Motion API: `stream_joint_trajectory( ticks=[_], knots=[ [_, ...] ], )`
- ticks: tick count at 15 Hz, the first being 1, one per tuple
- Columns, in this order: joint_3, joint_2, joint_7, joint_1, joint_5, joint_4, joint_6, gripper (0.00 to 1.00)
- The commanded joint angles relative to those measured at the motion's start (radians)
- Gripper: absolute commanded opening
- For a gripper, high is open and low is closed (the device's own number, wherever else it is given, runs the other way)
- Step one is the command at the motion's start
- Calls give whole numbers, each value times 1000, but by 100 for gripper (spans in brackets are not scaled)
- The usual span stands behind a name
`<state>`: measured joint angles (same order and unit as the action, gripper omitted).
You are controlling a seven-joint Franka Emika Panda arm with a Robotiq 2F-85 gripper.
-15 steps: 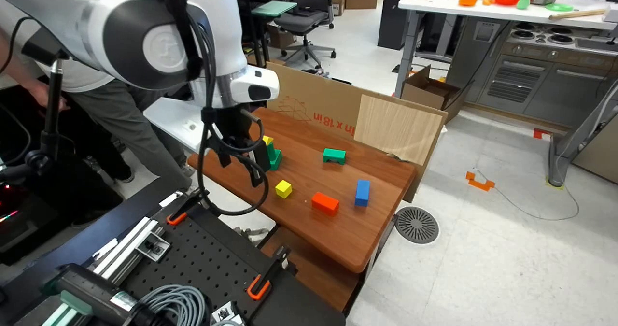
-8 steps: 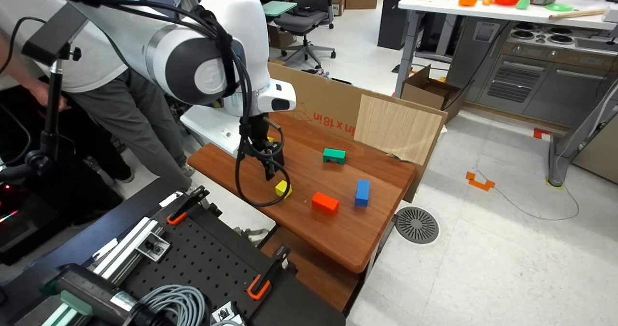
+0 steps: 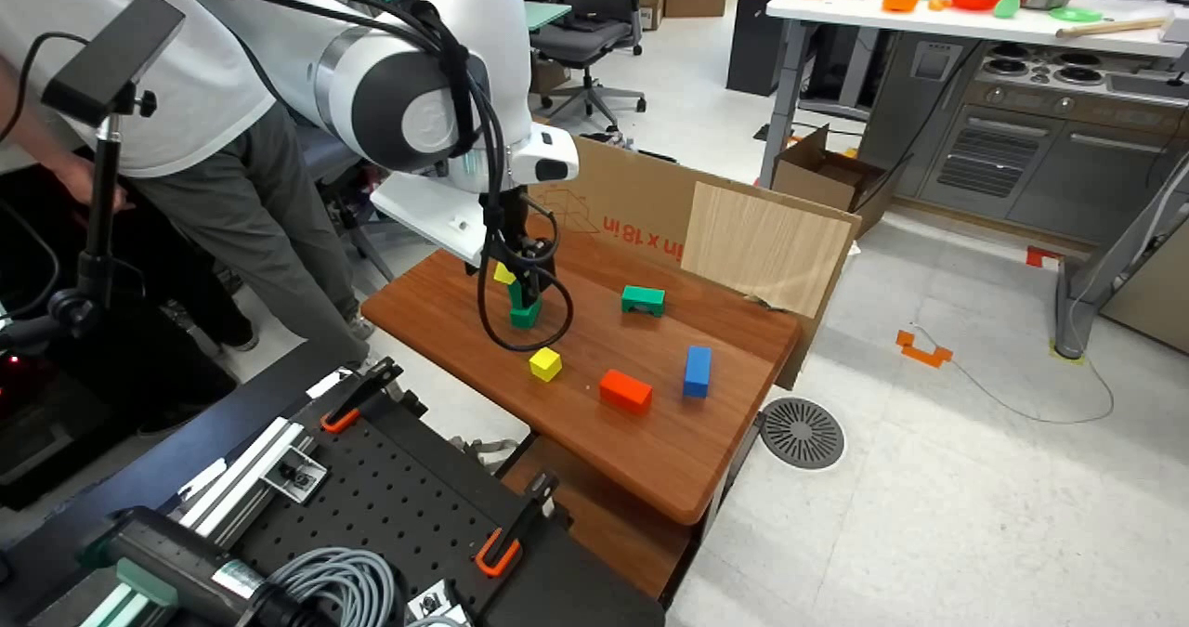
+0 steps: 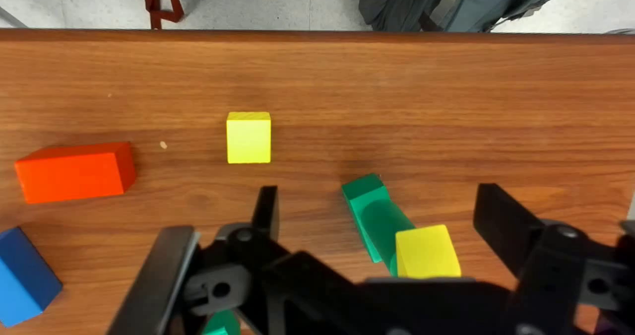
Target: Put the yellow triangular block on the cube
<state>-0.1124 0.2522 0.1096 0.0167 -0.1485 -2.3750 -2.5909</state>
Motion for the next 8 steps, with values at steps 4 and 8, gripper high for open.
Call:
stream_joint_trajectory(
  ticks=[4,8],
  knots=[
    [-7,28,-4,-25,-7,45,-7,100],
    [-6,37,-32,-46,2,68,-4,100]
  ],
)
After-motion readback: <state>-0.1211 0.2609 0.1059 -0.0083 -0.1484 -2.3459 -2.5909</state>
